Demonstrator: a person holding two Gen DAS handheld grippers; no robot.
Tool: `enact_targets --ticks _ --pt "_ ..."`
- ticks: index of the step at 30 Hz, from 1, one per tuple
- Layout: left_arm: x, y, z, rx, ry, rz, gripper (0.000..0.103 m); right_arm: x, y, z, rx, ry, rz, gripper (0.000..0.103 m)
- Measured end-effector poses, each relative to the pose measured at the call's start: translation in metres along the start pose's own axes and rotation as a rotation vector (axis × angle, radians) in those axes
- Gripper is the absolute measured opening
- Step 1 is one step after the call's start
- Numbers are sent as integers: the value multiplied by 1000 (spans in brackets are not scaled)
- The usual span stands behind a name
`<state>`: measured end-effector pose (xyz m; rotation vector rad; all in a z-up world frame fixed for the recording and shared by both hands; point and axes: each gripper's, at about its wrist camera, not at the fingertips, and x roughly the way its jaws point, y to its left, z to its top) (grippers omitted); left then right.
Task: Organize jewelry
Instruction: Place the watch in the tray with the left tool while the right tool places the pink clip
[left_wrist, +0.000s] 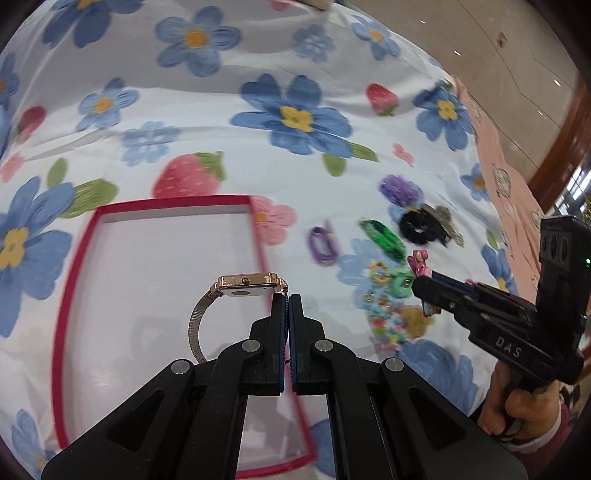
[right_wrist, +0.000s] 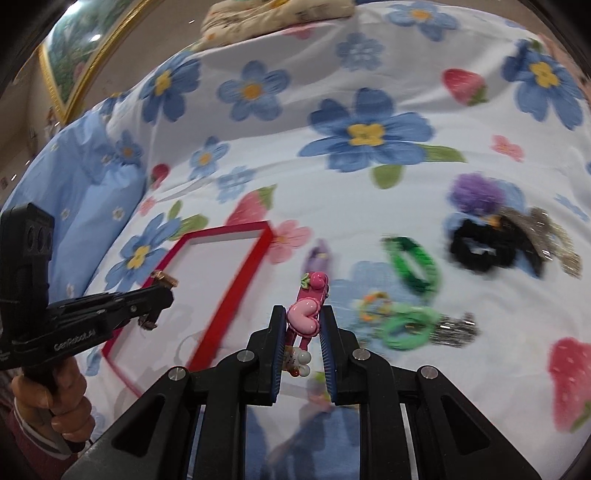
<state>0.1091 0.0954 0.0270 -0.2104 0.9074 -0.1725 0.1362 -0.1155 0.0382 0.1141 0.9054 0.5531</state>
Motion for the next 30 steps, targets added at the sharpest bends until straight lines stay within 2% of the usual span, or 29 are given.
enact_targets --ticks 6,14,18,26,30 --pt "-5 32 -2 -53 -4 33 1 23 39 9 -61 19 64 18" --pt "-5 61 -1 -81 0 67 1 53 68 23 -93 48 130 18" --pt "2 77 4 -95 11 77 1 78 80 31 -96 89 170 18" --pt "42 120 23 -145 72 67 1 141 100 46 -140 178 166 18" --pt "64 135 28 -149 112 95 1 165 102 51 -160 216 140 18"
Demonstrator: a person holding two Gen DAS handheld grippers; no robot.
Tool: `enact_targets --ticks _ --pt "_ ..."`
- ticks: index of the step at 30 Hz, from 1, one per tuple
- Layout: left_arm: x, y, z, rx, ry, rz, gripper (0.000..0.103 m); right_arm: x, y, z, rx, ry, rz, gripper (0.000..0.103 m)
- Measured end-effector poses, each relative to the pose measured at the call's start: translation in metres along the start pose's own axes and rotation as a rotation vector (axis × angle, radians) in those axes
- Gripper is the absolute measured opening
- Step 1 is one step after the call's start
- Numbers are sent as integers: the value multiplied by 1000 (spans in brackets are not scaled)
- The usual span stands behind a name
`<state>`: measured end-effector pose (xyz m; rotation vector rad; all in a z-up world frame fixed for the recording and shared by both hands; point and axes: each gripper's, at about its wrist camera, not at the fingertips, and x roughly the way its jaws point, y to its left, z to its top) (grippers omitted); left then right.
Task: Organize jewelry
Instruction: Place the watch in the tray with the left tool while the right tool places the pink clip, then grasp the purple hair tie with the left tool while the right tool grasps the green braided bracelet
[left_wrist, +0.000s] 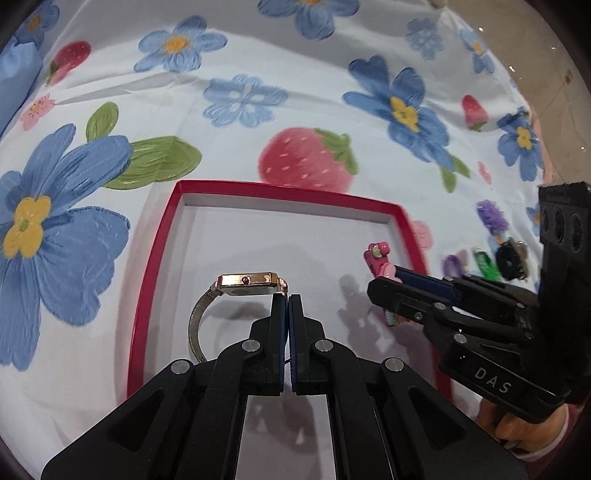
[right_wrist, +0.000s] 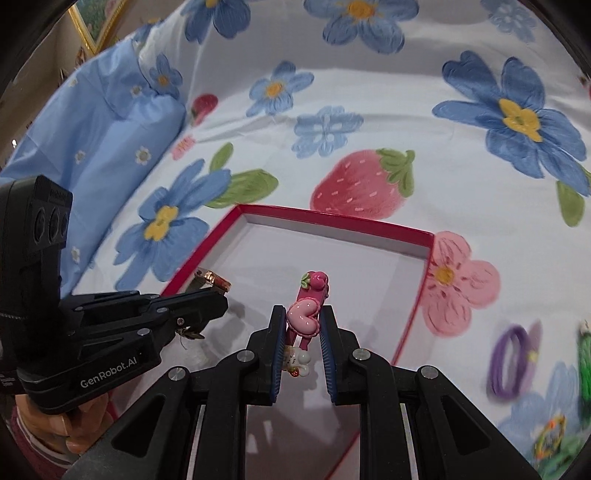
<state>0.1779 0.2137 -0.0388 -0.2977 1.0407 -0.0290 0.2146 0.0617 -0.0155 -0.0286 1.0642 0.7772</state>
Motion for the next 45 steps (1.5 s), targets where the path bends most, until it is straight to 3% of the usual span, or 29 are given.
enact_targets --ticks 8,17,19,21,24,30,33,36,45 --pt "22 9 2 -14 55 18 1 28 -3 5 -33 63 -34 18" --pt "27 7 1 -6 75 40 3 30 0 3 -69 64 -63 20" --pt "26 7 1 -9 74 52 10 31 0 3 -60 63 -55 20" --pt "22 8 1 -17 64 66 34 30 0 4 -54 62 -44 22" --pt "15 7 1 -20 48 75 39 26 -2 3 -39 58 -33 27" --pt "-6 5 -5 -43 4 87 39 0 -5 -1 9 9 7 28" --pt "-22 3 -13 -81 -30 61 43 -23 -8 -8 36 -43 35 39" --pt "-31 -3 -21 -91 -45 51 43 -49 -16 -21 66 -89 42 39" --pt "-55 -35 -46 -81 -77 15 50 -109 -55 -63 147 -159 -22 42"
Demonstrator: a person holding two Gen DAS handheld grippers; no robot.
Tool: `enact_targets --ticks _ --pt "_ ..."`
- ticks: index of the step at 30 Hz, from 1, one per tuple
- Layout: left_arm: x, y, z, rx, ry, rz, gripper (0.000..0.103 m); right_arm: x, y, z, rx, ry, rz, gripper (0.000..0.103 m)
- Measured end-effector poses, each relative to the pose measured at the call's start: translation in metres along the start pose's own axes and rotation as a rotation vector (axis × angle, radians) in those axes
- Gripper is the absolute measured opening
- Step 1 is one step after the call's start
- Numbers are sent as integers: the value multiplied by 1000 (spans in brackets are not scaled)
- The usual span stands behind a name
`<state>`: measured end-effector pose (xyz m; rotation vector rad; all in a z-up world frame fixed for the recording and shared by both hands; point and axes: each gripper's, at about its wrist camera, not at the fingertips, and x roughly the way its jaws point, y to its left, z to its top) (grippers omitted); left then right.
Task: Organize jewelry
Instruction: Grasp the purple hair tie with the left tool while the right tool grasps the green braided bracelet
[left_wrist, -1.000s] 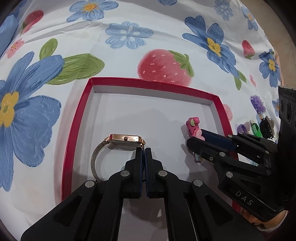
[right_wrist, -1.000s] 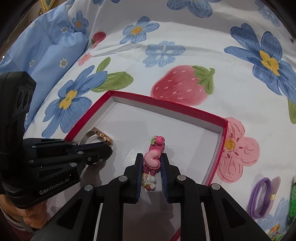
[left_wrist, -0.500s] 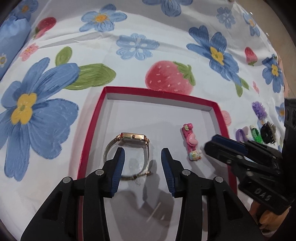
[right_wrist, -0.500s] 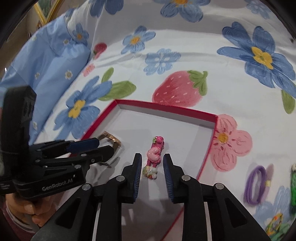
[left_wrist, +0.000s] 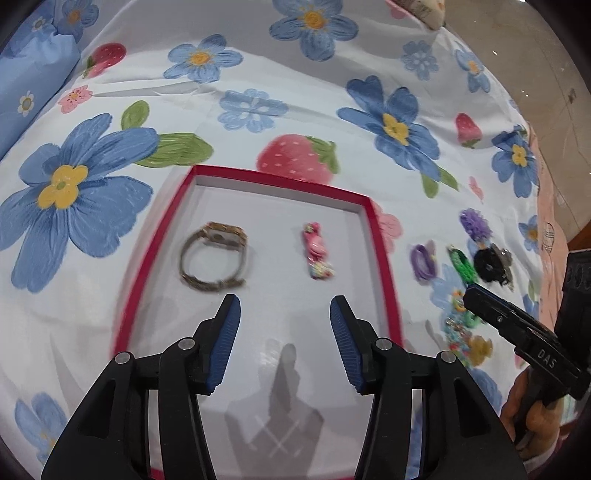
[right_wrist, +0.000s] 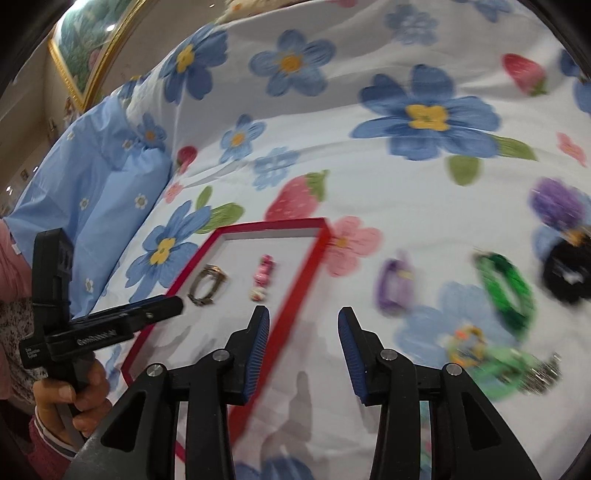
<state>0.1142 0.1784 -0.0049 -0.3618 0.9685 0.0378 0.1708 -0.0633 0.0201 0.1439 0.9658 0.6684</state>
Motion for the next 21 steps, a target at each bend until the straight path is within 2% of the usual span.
enact_targets --ticks 10,21 --pt "-6 -47 -21 65 21 -66 50 -54 -52 -34 74 -29 -103 42" --pt "3 -89 -32 145 57 -98 50 -90 -86 -60 116 -51 -182 42"
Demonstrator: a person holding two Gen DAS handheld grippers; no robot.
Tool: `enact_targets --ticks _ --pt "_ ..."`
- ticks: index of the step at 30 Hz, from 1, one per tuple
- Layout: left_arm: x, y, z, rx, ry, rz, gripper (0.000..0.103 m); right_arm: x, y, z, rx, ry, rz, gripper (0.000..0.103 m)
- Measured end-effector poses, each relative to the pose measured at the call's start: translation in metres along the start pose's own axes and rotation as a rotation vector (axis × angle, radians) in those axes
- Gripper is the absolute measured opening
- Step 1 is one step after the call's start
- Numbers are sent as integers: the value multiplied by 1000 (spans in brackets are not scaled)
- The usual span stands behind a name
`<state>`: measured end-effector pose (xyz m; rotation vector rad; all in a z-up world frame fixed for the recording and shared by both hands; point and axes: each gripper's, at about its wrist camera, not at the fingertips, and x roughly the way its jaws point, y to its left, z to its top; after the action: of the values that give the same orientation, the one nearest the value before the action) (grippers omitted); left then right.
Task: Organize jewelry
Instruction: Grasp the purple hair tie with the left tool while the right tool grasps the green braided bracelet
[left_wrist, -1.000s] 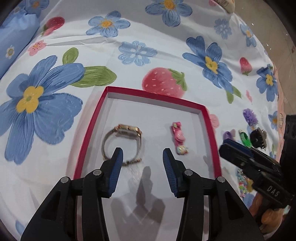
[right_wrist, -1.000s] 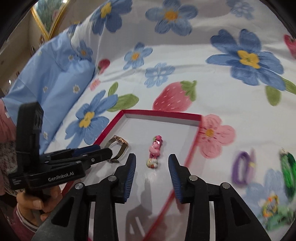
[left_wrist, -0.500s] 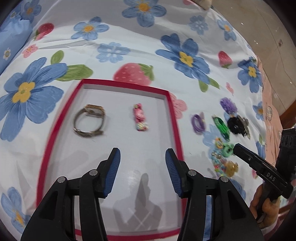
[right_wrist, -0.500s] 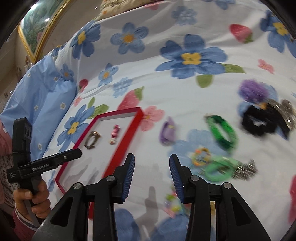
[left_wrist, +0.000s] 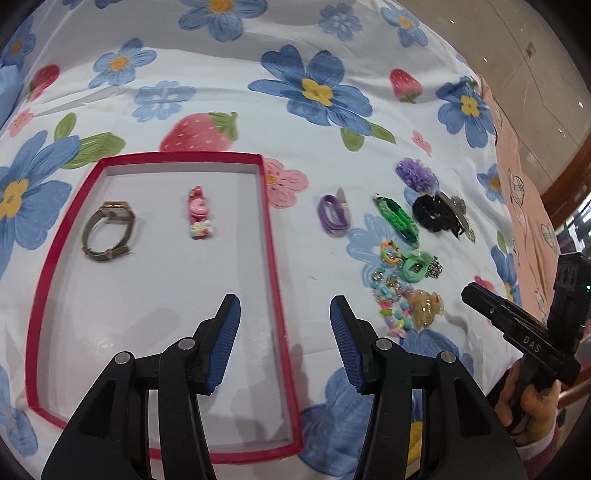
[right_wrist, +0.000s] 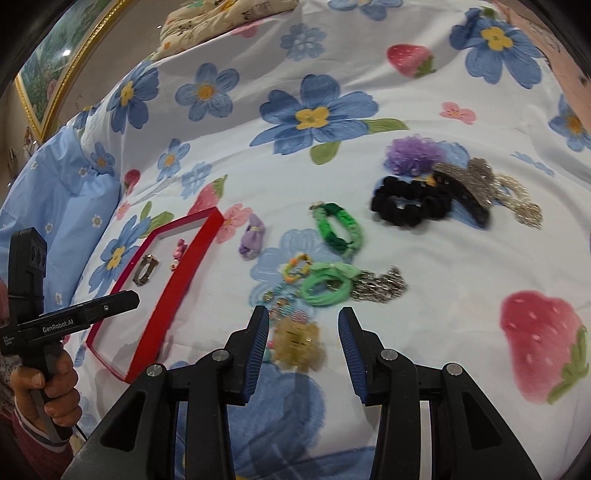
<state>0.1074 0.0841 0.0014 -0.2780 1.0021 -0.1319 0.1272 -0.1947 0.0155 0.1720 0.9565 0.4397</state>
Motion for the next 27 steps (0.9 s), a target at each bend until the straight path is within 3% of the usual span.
enact_targets --ticks 12,27 --pt "30 -33 33 70 15 -10 50 11 -25 16 21 -7 -51 42" --pt "119 -51 75 71 111 5 49 87 -37 61 17 81 -20 39"
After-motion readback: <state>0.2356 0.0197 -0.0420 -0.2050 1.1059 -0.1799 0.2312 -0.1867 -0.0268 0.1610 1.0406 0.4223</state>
